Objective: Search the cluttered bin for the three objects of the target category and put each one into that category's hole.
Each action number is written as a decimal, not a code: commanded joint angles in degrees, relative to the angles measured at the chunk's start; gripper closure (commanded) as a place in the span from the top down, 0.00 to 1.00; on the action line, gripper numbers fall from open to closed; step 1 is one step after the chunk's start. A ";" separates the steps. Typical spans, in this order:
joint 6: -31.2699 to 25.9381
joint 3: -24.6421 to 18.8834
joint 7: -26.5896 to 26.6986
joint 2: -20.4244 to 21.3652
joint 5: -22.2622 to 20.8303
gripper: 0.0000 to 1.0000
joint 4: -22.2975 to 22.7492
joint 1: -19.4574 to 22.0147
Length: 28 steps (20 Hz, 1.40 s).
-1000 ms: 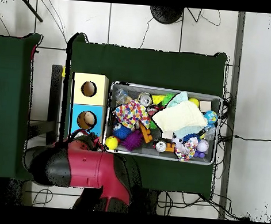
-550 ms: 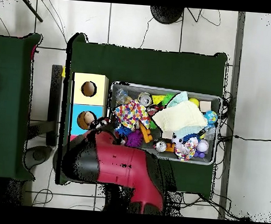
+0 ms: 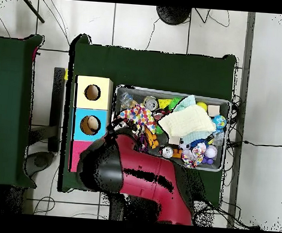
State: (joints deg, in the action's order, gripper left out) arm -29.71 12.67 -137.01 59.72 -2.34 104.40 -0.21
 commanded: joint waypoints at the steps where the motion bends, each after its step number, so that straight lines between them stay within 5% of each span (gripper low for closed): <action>1: -7.04 -7.69 10.10 0.70 -3.80 0.00 -1.03 2.43; 28: -9.55 -12.19 8.45 1.52 -5.74 0.00 -0.11 5.66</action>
State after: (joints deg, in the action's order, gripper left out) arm -31.70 5.98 -137.01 61.87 -4.95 104.41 3.92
